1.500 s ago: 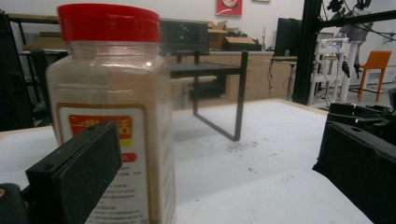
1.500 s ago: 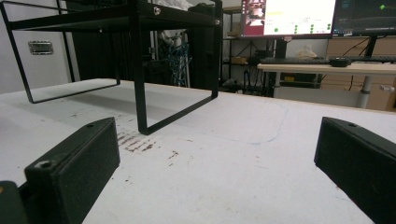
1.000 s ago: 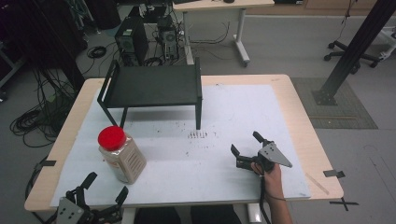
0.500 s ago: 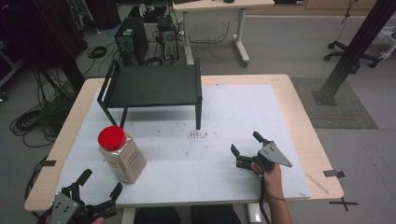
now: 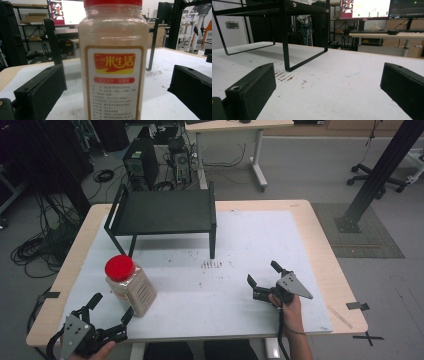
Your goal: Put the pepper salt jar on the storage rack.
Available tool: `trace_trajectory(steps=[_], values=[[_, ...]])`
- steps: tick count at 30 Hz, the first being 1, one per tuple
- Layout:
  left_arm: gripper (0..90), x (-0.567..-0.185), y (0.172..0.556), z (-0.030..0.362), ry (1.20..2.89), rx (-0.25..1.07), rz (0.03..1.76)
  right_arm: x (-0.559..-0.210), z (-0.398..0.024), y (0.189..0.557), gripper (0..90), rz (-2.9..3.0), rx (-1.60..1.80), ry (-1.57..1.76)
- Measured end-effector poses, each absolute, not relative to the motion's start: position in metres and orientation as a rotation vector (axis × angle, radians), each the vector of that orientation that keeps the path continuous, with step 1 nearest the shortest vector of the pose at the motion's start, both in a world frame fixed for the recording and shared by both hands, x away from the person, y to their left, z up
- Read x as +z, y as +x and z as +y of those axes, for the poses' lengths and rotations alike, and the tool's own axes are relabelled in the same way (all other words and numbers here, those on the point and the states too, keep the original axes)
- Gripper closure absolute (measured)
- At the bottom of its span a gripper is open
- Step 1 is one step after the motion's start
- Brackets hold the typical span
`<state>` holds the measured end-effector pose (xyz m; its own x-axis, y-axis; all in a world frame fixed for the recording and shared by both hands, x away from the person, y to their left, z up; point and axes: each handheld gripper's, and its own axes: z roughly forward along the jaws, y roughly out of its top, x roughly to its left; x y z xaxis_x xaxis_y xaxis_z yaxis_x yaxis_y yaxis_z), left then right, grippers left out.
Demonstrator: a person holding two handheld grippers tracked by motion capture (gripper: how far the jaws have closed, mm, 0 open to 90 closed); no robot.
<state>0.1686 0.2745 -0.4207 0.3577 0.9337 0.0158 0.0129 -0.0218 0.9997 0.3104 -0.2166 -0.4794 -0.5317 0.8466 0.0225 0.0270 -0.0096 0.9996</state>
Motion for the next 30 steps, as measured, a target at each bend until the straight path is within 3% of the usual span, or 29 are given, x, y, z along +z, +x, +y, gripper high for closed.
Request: trace_trajectory(steps=[30], values=[[0.2,-0.428,0.213,0.263,1.401,0.93,0.934,-0.48,-0.217,0.31,0.0,1.62,1.62,0.917]])
